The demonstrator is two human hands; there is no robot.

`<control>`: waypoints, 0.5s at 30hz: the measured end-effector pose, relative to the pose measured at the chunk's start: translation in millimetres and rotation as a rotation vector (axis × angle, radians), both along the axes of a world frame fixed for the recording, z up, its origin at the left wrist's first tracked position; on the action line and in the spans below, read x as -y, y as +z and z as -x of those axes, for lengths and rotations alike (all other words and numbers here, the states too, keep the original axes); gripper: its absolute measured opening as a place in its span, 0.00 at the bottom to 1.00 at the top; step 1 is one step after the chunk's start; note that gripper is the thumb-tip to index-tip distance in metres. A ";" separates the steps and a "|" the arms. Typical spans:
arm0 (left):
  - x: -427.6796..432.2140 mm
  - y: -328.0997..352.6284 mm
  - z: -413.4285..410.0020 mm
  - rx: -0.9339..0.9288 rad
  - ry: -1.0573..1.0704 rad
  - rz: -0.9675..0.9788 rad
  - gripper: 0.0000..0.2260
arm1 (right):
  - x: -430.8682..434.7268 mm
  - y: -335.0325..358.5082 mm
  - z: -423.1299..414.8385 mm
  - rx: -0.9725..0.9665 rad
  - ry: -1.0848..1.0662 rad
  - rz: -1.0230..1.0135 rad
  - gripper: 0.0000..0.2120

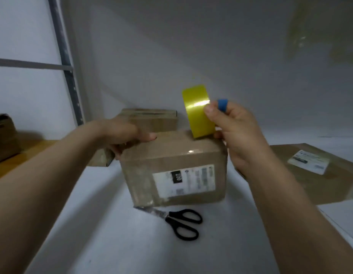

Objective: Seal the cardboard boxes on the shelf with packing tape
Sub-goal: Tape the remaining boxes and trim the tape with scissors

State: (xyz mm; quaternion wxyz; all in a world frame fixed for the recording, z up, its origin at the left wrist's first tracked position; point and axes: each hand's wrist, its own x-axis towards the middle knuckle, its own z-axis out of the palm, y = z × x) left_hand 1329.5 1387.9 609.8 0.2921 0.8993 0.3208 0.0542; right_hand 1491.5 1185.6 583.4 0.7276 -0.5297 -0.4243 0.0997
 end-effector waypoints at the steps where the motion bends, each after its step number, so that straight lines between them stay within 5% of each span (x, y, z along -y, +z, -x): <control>1: 6.1 0.5 -10.3 0.000 -0.030 -0.131 0.36 | -11.3 -3.6 -6.9 -0.034 -0.038 0.049 0.05; 4: 43.0 -1.2 -42.1 -0.081 -0.256 -0.356 0.55 | -28.1 -11.1 -21.8 -0.102 -0.141 0.135 0.13; 7: 45.4 -11.0 -64.5 -0.213 -0.345 -0.314 0.65 | -32.2 -10.3 -25.2 -0.068 -0.204 0.156 0.14; 15: 55.2 -12.1 -73.4 -0.241 -0.292 -0.266 0.50 | -17.8 17.5 -10.7 -0.060 -0.382 0.132 0.18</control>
